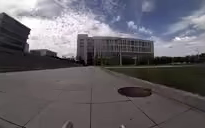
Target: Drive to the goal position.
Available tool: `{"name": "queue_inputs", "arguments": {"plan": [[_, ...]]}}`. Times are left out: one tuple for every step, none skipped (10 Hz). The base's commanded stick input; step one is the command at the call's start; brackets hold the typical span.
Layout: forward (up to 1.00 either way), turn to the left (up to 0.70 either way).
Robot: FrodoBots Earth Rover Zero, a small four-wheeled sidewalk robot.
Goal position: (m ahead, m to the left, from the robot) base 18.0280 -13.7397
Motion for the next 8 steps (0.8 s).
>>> {"name": "queue_inputs", "arguments": {"plan": [[0.0,0.0],[0.0,0.0],[0.0,0.0],[0.0,0.0],[0.0,0.0],[0.0,0.0],[0.01,0.0],[0.05,0.0]]}}
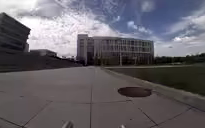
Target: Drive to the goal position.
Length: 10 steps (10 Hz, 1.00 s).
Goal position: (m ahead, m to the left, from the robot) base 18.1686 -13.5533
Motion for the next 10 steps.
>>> {"name": "queue_inputs", "arguments": {"plan": [[0.05,0.0],[0.05,0.0],[0.05,0.0],[0.05,0.0],[0.05,0.0],[0.05,0.0],[0.05,0.0],[0.05,0.0],[0.05,0.0],[0.05,0.0]]}}
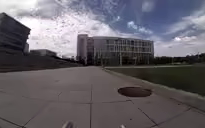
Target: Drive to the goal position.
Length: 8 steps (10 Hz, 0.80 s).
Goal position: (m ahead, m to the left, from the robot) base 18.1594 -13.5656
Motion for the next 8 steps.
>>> {"name": "queue_inputs", "arguments": {"plan": [[0.05,0.0],[0.05,0.0],[0.05,0.0],[0.05,0.0],[0.05,0.0],[0.05,0.0],[0.05,0.0],[0.05,0.0]]}}
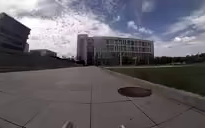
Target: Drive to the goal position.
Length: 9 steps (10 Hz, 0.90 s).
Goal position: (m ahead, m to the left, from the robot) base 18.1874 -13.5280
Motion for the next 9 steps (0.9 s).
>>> {"name": "queue_inputs", "arguments": {"plan": [[0.05,0.0],[0.05,0.0],[0.05,0.0],[0.05,0.0],[0.05,0.0],[0.05,0.0],[0.05,0.0],[0.05,0.0],[0.05,0.0]]}}
